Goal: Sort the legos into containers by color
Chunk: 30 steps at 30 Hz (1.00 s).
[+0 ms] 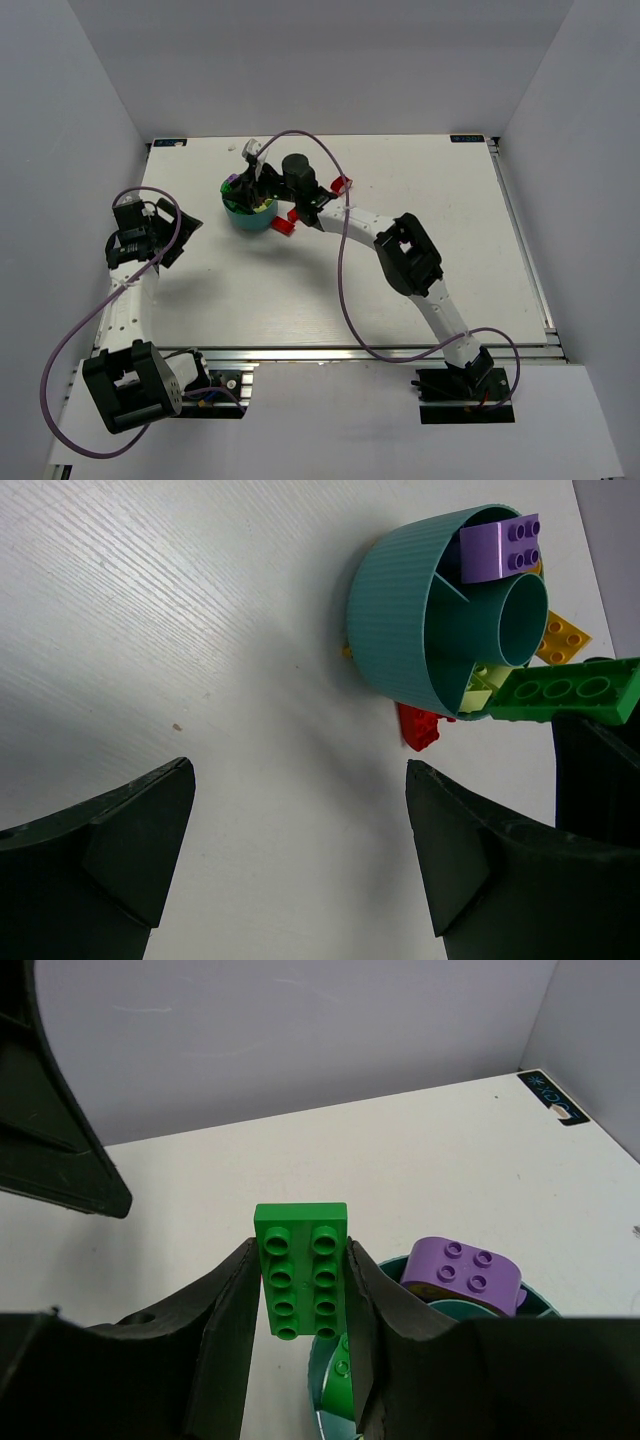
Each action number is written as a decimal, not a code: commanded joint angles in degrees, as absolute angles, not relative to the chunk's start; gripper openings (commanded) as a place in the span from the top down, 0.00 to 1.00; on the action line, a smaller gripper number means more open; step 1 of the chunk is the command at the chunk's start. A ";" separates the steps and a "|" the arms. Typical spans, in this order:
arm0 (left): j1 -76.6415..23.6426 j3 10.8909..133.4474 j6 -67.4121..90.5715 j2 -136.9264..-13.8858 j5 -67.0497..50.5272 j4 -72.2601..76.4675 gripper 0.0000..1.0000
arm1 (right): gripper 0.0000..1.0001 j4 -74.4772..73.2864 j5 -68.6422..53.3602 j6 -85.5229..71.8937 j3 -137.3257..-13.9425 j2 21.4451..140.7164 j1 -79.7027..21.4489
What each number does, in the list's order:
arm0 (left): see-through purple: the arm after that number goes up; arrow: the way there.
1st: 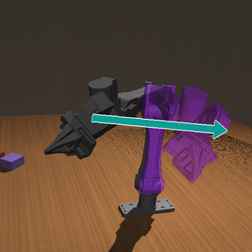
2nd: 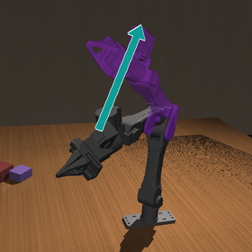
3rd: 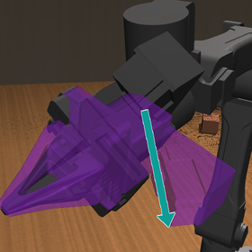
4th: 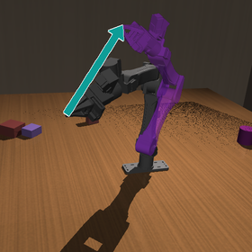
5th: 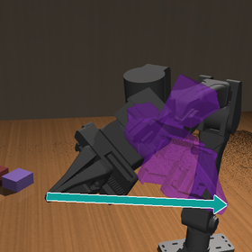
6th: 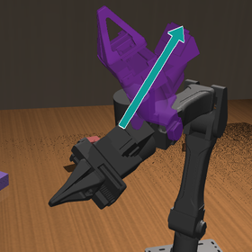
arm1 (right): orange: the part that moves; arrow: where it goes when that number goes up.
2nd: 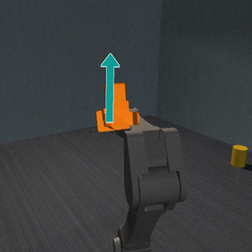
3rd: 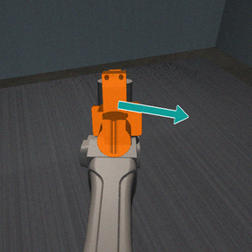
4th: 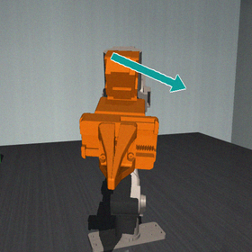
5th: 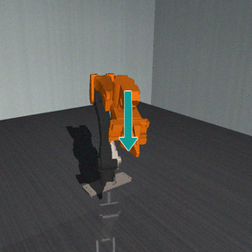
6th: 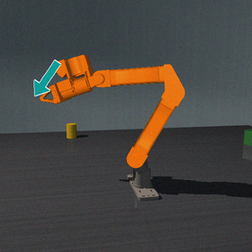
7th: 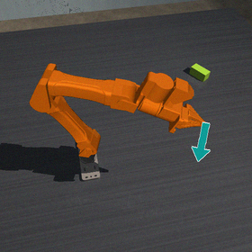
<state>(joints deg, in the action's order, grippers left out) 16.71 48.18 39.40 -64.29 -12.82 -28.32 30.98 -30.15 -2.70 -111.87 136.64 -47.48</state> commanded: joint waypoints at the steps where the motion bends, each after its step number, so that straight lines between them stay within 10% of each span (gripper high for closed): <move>1: 16.61 49.57 38.67 -63.81 -12.22 -28.56 0.05 | 1.00 35.60 -25.50 -3.34 -113.64 137.20 -48.16; 30: 16.61 48.96 38.50 -64.95 -12.83 -28.04 0.05 | 0.93 31.55 -9.58 -0.18 -116.01 141.59 -50.71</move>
